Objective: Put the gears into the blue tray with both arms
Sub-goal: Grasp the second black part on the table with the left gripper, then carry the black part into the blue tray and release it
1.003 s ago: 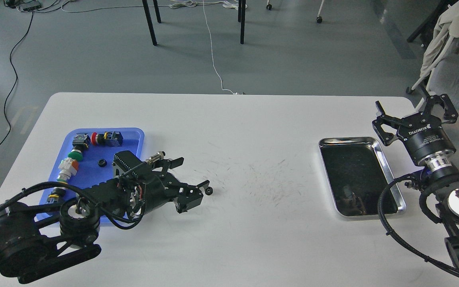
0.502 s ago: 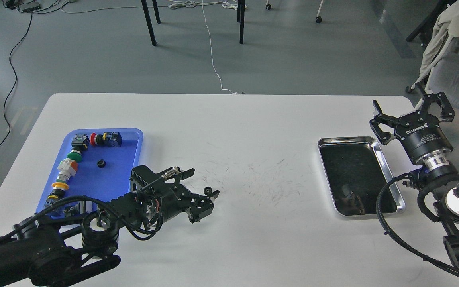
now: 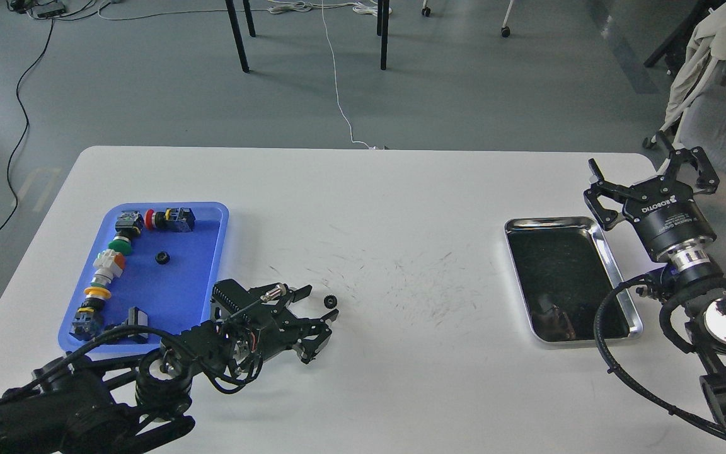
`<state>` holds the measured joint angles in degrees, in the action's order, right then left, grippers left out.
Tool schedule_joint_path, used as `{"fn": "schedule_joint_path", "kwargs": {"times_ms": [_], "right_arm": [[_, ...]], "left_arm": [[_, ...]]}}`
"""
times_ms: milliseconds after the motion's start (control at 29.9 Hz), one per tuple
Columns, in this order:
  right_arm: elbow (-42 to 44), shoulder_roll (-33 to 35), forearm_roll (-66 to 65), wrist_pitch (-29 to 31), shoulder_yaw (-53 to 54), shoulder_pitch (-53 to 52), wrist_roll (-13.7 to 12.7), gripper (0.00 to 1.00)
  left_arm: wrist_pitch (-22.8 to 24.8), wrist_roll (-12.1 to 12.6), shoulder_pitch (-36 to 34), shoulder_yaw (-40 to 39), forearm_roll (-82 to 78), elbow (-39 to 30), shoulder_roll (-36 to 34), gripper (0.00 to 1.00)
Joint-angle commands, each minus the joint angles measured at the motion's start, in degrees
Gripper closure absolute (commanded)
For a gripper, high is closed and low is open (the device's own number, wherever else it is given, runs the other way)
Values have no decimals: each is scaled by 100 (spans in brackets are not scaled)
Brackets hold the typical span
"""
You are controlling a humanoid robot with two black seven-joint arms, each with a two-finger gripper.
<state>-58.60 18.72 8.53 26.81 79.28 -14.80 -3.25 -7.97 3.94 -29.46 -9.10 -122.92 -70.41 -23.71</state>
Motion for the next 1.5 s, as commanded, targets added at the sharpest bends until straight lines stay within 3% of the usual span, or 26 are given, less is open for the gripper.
{"fn": "schedule_joint_path", "kwargs": {"times_ms": [0,67,167,267,502,702,836,970,1170,1471], "right_arm": [[6,0,0,0,0,3,0,4],[-3,0,0,-9,0,12,0,4],[-11,0,0,0,-9,12,0,4],[-20,0,0,-9,-9,12,0,4],[-20,0,0,-18,-9,12,0,4],[-47,26,-9,-27,-9,12,0,4],[-56,26,-9,-35,-18,3,0,4],[-64,35,-9,-35,-18,-6,-9,4],[-82,44,-9,-35,-88,-6,0,4],[-73,62,-9,-35,-79,-6,0,4]], "left_arm": [[6,-7,2,5,-56,18,16,58],[6,-7,11,5,-135,18,16,62],[6,-77,20,5,-127,9,7,84],[6,-104,20,-4,-127,-26,-46,92],[-204,-34,11,-363,5,-438,-554,93],[-222,-104,-7,-899,496,-1141,-1784,93],[-371,-349,19,-1155,997,-1177,-2654,93],[-828,-578,422,-1120,1779,-1090,-3200,93],[-1171,-702,1118,-1173,1983,-958,-3210,92],[-1163,-649,1250,-1164,1939,-554,-2788,91]]}}
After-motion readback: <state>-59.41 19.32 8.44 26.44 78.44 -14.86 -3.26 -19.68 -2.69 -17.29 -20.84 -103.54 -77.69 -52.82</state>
